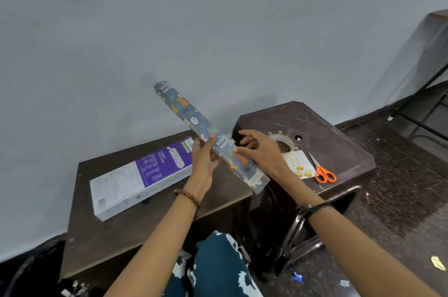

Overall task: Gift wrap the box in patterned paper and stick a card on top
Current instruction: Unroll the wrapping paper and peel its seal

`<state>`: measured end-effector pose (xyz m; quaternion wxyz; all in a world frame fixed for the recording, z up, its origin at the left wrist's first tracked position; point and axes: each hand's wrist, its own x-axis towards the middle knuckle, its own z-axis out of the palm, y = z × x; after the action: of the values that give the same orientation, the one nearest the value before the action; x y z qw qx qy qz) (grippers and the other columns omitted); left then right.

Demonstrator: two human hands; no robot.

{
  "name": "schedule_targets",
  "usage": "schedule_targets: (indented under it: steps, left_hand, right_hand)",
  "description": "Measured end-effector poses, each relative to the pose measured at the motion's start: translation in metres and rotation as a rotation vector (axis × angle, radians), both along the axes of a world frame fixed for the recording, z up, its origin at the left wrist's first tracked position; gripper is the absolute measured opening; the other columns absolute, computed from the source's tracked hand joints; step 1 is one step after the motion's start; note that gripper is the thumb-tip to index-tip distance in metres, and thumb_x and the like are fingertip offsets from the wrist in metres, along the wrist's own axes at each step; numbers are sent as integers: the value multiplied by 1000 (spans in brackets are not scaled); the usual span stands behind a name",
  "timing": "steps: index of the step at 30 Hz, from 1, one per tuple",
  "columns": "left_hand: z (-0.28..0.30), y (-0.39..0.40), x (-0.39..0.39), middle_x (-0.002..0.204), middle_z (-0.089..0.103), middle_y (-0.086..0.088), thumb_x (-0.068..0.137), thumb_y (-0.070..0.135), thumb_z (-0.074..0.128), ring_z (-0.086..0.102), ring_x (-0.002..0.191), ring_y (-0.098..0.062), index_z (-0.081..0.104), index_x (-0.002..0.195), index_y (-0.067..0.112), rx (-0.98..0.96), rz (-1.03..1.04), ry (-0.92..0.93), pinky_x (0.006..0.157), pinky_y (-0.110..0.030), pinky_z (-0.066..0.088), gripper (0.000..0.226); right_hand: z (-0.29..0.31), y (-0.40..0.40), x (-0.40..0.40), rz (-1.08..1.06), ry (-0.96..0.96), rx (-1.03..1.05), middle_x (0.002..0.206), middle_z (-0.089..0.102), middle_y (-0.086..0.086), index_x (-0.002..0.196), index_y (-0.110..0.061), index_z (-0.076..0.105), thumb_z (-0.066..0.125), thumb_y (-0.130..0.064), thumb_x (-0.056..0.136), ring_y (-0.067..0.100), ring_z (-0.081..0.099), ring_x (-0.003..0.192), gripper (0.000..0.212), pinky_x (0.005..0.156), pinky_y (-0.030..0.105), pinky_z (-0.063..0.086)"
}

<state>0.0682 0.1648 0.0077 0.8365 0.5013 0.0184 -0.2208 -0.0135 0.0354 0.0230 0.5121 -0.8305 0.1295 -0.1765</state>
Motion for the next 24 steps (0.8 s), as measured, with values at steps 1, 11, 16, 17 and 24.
schedule_targets:
  steps: [1,11,16,17,24]
  left_hand:
    - [0,7,-2,102,64,-2,91,16,57,63,91,-17,51,113,16,4,-3,-4,72,-33,55,23]
    - [0,37,-14,104,64,-3,90,18,58,64,91,-17,47,122,18,29,-28,-52,72,-33,56,33]
    - [-1,37,-17,96,63,-3,89,16,59,64,82,-13,46,123,17,32,-10,-15,66,-30,58,37]
    - [0,36,-18,94,63,-2,88,14,59,64,79,-12,46,121,18,33,-5,-18,64,-29,57,36]
    - [2,33,-20,99,61,0,87,11,61,63,85,-10,44,119,20,126,32,-64,68,-28,55,37]
  right_hand:
    - [1,10,5,35,-2,3,95,61,-2,121,-18,57,77,-26,74,7,56,80,52,72,8,45]
    - [-10,50,15,-60,-92,246,91,72,7,99,-10,72,69,-24,83,25,68,86,21,80,38,54]
    - [-4,54,12,-96,-110,308,86,72,7,92,-12,71,68,-20,84,15,67,77,12,73,29,54]
    - [-3,55,12,-102,-111,325,84,71,6,91,-12,71,68,-18,83,11,66,75,10,71,25,53]
    - [-1,48,11,-144,-81,353,74,68,5,86,-13,71,63,-10,86,7,58,61,9,61,19,48]
